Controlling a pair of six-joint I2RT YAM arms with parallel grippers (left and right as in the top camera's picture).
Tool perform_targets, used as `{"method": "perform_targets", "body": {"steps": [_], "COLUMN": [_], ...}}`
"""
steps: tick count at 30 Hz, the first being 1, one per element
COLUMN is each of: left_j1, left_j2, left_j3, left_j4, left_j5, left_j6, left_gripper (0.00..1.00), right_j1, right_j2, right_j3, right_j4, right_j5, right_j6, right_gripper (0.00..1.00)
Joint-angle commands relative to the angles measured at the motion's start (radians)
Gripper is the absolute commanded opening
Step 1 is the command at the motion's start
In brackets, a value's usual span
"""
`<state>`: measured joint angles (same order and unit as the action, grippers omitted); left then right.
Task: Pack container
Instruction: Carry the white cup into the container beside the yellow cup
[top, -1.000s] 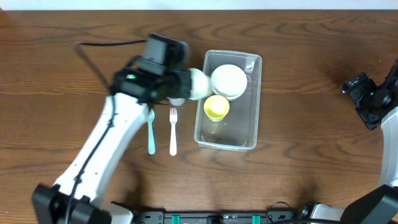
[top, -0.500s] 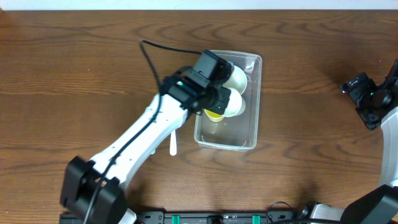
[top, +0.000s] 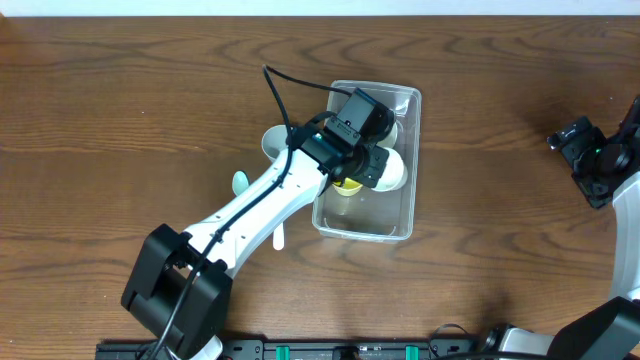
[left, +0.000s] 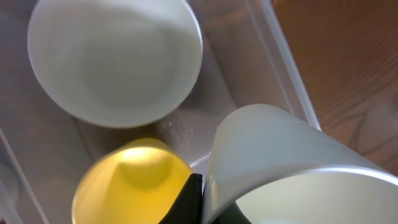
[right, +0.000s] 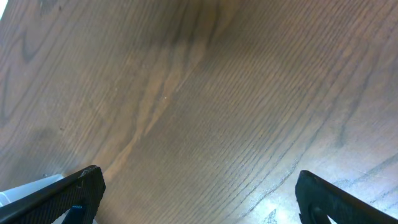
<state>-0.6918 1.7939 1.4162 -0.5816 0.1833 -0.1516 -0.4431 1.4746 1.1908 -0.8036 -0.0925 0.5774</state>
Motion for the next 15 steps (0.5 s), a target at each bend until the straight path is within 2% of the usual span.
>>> {"method": "perform_targets", "body": {"steps": [1,14,15], "left_j1": [-0.004,-0.005,-0.005], "left_j2": [0.003,0.082,0.083], "left_j3": [0.012,0.012,0.012], "left_j4": [0.013,0.045,0.045], "left_j5": [-0.029,-0.068,-0.068], "left_j6": [0.021,0.047,0.047], "left_gripper": [0.06,0.06,0.09], "right_j1": [-0.008,-0.008,-0.008], "right_j2": [0.003,0.003,0.003], "right_j3": [0.005,0.005,0.005], "right_j4": [-0.001,-0.001,-0.001], "right_j5": [0.010,0.010,0.010], "right_j6": [0.013,0.013,0.013], "right_gripper": [0.99,0.99,0.99]}}
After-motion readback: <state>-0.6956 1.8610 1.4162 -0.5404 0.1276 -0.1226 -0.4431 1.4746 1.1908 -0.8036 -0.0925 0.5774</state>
